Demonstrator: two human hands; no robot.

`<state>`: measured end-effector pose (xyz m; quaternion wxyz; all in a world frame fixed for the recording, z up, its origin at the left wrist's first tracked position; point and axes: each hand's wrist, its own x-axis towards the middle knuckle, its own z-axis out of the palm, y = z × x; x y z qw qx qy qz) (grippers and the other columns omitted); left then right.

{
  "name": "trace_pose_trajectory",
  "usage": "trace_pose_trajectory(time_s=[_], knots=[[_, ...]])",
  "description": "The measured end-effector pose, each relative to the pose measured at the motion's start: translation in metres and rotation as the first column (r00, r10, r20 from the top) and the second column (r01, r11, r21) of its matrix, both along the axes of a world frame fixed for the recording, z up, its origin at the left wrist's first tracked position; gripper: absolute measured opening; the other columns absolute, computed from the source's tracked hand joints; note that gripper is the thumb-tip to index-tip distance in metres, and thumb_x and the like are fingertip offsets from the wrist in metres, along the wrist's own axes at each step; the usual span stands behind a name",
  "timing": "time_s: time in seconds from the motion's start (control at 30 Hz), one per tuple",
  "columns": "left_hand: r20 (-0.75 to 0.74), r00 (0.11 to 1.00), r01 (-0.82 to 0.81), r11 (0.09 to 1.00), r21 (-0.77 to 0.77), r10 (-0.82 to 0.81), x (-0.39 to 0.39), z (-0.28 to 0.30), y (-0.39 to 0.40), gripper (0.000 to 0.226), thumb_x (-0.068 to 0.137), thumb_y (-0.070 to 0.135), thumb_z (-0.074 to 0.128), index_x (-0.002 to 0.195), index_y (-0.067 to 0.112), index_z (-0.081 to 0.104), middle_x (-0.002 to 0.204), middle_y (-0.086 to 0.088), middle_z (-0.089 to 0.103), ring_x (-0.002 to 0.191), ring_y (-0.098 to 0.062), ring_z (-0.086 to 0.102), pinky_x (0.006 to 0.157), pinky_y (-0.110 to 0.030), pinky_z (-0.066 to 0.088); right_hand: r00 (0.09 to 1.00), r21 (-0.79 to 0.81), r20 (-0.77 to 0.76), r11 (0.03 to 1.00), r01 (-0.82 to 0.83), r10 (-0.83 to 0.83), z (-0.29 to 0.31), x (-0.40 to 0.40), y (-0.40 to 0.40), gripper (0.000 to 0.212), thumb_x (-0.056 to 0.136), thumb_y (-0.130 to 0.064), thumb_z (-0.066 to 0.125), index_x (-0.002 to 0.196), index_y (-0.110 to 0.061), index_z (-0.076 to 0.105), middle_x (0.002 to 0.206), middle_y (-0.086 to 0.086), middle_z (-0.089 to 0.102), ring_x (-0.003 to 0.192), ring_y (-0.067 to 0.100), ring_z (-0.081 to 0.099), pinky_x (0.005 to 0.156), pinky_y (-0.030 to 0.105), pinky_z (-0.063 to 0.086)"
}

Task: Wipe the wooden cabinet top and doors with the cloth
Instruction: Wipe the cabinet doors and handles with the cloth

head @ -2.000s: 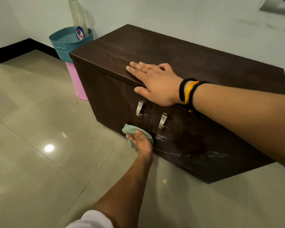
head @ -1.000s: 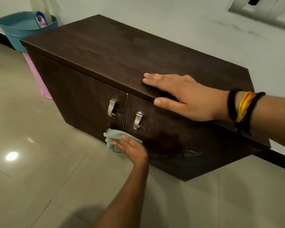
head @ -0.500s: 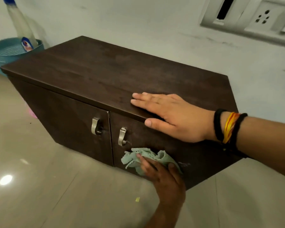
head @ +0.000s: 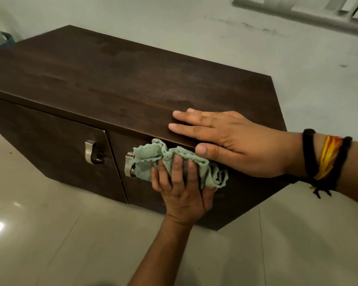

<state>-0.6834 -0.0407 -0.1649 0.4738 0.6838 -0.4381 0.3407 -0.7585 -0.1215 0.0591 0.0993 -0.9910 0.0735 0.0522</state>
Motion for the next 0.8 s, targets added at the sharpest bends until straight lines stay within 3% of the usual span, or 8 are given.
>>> trace_pose_trajectory(time_s=[0.1,0.2,0.33,0.43,0.5,0.6,0.7,0.8], knots=[[-0.258,0.966,-0.001,0.997,0.08,0.021,-0.021,-0.015,0.012,0.072,0.101,0.051,0.022,0.152,0.002,0.013,0.16,-0.017,0.006,0.138,-0.046,0.025,0.102,-0.063,0.035,1.0,-0.016,0.029,1.0,0.014,-0.013,-0.001,-0.002,0.001,0.054,0.101,-0.055,0.021,0.155,-0.047,0.015,0.164,-0.025,0.004,0.148,-0.006,-0.003,0.12,0.035,0.009],[-0.324,0.946,0.05,0.987,0.149,0.001,-0.036,-0.017,0.019,0.072,0.102,0.051,0.021,0.144,-0.007,0.019,0.158,-0.02,0.004,0.13,-0.05,0.029,0.097,-0.063,0.039,0.999,-0.018,0.052,1.0,0.007,-0.006,0.0,-0.004,0.002,0.054,0.102,-0.055,0.021,0.155,-0.047,0.016,0.164,-0.026,0.006,0.148,-0.006,-0.002,0.12,0.035,0.01],[-0.155,0.988,0.004,1.0,0.002,-0.004,0.0,0.021,0.001,0.08,0.098,0.058,0.025,0.16,0.012,0.004,0.169,-0.005,0.0,0.15,-0.036,0.014,0.114,-0.058,0.023,0.997,-0.025,0.072,1.0,0.001,0.001,-0.001,-0.002,0.002,0.055,0.102,-0.056,0.021,0.155,-0.044,0.019,0.165,-0.022,0.011,0.149,-0.003,0.003,0.119,0.04,0.014],[-0.15,0.989,-0.006,0.999,-0.038,0.0,-0.007,0.016,-0.006,0.079,0.098,0.055,0.026,0.16,0.011,0.008,0.168,-0.007,0.004,0.15,-0.036,0.013,0.115,-0.058,0.02,0.998,-0.007,0.067,1.0,0.003,-0.003,-0.001,-0.001,0.001,0.054,0.102,-0.055,0.022,0.155,-0.044,0.021,0.165,-0.021,0.012,0.15,-0.002,0.004,0.12,0.042,0.014],[-0.034,0.998,0.052,0.997,0.058,-0.05,-0.027,-0.016,0.003,0.07,0.097,0.051,0.03,0.152,0.009,0.023,0.161,-0.011,0.016,0.141,-0.038,0.019,0.113,-0.056,0.02,0.998,-0.005,0.067,1.0,0.014,-0.014,0.0,-0.002,0.002,0.053,0.102,-0.053,0.024,0.155,-0.044,0.021,0.165,-0.021,0.012,0.15,-0.001,0.004,0.119,0.04,0.013],[0.218,0.964,0.107,0.973,0.202,-0.152,-0.035,-0.049,0.012,0.056,0.094,0.054,0.043,0.141,0.025,0.035,0.151,0.001,0.024,0.132,-0.031,0.022,0.109,-0.048,0.02,0.997,-0.002,0.078,1.0,0.02,-0.019,-0.002,-0.002,0.003,0.053,0.103,-0.052,0.025,0.155,-0.043,0.022,0.165,-0.02,0.013,0.15,-0.001,0.005,0.119,0.037,0.012],[0.396,0.892,0.112,0.954,0.277,-0.22,-0.059,-0.04,0.0,0.065,0.091,0.055,0.055,0.151,0.041,0.035,0.157,0.018,0.028,0.142,-0.02,0.02,0.115,-0.039,0.016,0.996,0.012,0.093,1.0,0.017,-0.018,-0.002,-0.001,0.002,0.054,0.102,-0.054,0.027,0.155,-0.042,0.024,0.165,-0.019,0.014,0.15,-0.001,0.006,0.117,0.032,0.011],[0.464,0.84,0.149,0.942,0.301,-0.282,-0.087,-0.03,-0.014,0.065,0.094,0.044,0.052,0.155,0.038,0.031,0.162,0.016,0.024,0.152,-0.016,0.012,0.125,-0.046,0.001,0.995,0.013,0.103,1.0,0.008,-0.009,-0.004,-0.002,0.0,0.055,0.101,-0.056,0.03,0.154,-0.044,0.024,0.164,-0.022,0.014,0.149,-0.003,0.006,0.117,0.031,0.011]])
